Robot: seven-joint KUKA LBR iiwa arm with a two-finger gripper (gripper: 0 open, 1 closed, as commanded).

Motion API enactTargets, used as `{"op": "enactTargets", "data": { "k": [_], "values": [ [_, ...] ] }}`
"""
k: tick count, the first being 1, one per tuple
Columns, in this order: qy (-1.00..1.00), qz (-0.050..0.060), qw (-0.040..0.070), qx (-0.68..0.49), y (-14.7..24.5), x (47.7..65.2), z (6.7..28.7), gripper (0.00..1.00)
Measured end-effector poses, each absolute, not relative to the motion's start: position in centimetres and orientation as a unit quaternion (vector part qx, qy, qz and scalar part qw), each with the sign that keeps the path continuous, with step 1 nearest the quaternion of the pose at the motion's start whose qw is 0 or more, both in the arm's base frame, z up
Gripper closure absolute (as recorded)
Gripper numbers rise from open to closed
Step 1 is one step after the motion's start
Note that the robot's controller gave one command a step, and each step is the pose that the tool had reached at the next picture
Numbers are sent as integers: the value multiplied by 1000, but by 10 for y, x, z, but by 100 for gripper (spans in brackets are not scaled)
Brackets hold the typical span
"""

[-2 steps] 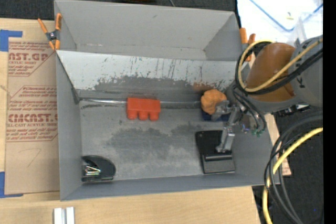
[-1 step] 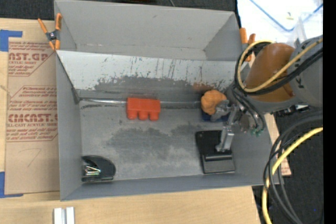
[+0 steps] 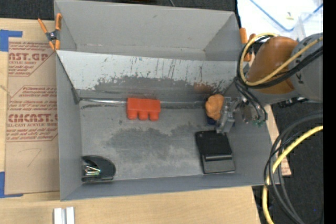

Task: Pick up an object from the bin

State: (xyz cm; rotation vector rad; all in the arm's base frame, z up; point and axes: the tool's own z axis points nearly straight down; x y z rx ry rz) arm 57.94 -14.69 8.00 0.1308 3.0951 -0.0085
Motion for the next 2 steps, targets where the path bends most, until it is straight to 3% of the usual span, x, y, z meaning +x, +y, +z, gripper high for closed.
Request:
{"op": "enactTargets", "data": {
  "k": [1,2],
  "values": [
    [999,-3,21,42,-147,579,80,100],
    [999,-6,33,43,-138,574,77,100]
  ]
}}
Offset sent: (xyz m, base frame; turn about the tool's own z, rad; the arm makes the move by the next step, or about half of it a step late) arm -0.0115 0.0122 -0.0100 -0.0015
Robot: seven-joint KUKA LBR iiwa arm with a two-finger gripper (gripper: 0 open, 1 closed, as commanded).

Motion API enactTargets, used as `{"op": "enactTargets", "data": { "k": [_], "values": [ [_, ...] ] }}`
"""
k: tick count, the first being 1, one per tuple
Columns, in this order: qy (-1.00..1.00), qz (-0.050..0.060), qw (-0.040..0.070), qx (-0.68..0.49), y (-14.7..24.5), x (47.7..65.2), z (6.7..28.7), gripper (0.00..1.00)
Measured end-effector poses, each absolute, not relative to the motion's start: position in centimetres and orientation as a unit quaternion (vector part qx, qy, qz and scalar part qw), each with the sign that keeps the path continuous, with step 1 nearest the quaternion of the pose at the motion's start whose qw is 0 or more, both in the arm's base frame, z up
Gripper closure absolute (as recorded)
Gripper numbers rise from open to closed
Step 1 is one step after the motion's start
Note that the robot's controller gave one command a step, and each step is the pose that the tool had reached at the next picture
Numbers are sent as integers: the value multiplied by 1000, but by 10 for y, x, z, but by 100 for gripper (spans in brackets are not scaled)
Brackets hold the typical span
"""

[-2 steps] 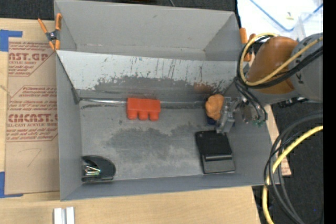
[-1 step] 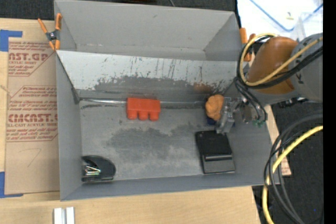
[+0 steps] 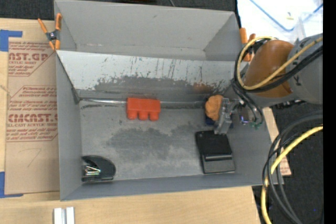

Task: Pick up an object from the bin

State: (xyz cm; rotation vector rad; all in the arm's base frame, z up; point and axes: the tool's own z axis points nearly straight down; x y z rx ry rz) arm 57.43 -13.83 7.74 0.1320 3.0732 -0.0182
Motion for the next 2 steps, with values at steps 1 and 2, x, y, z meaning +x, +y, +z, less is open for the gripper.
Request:
{"op": "enactTargets", "data": {
  "k": [1,2],
  "values": [
    [999,-7,33,25,-136,580,77,100],
    [999,-9,42,27,-121,579,76,100]
  ]
}}
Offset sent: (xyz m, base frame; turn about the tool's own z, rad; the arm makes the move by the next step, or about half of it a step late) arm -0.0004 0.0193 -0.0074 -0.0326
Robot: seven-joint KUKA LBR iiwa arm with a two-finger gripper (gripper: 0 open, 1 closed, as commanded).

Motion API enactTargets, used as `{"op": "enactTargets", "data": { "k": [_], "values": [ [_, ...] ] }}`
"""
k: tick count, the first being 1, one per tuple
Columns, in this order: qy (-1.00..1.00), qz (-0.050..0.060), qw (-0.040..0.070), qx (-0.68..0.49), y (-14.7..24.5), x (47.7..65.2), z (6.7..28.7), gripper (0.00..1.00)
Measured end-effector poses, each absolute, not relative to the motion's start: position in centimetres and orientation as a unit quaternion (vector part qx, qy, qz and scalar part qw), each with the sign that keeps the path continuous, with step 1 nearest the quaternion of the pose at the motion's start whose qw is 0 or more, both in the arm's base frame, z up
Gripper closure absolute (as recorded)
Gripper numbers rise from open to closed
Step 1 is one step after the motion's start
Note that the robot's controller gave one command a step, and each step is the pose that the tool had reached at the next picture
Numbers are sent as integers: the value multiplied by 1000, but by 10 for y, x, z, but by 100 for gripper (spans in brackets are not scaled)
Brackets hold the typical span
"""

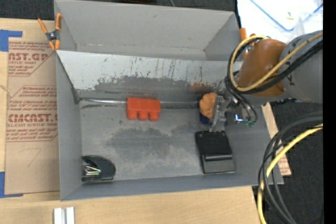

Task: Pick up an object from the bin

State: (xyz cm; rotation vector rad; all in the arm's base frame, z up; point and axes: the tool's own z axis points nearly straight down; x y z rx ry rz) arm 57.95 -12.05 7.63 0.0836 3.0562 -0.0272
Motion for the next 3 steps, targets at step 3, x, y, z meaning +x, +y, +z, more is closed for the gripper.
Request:
{"op": "enactTargets", "data": {
  "k": [3],
  "values": [
    [998,-10,52,29,-116,569,78,100]
  ]
}}
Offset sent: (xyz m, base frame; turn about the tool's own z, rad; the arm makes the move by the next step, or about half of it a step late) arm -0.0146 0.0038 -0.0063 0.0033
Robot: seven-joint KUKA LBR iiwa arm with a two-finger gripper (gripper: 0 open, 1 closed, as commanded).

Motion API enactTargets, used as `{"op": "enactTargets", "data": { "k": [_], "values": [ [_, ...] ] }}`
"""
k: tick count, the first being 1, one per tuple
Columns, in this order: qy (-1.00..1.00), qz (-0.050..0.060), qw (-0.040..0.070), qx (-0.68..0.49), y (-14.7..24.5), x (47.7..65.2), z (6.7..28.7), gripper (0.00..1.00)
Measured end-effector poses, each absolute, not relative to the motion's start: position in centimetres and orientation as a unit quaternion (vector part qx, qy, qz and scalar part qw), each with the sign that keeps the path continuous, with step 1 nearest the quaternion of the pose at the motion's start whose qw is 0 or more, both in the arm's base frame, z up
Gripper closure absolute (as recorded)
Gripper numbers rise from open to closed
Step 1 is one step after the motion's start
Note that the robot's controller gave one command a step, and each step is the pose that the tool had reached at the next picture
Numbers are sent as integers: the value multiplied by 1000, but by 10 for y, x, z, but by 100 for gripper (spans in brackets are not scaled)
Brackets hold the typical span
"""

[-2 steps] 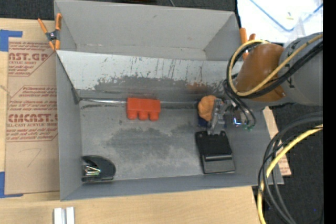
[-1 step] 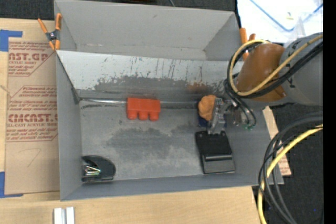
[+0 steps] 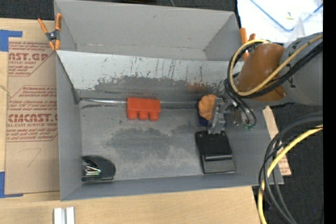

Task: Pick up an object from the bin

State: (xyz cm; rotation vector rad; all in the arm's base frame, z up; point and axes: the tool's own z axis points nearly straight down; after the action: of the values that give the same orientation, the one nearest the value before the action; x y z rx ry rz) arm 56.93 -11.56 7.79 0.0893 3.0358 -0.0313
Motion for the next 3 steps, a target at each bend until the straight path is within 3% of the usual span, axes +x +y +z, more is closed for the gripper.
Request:
{"op": "enactTargets", "data": {
  "k": [1,2,3],
  "values": [
    [998,-11,58,32,-116,565,77,100],
    [991,-21,63,-114,-72,543,90,100],
    [994,-17,63,-90,-70,544,91,100]
  ]
}}
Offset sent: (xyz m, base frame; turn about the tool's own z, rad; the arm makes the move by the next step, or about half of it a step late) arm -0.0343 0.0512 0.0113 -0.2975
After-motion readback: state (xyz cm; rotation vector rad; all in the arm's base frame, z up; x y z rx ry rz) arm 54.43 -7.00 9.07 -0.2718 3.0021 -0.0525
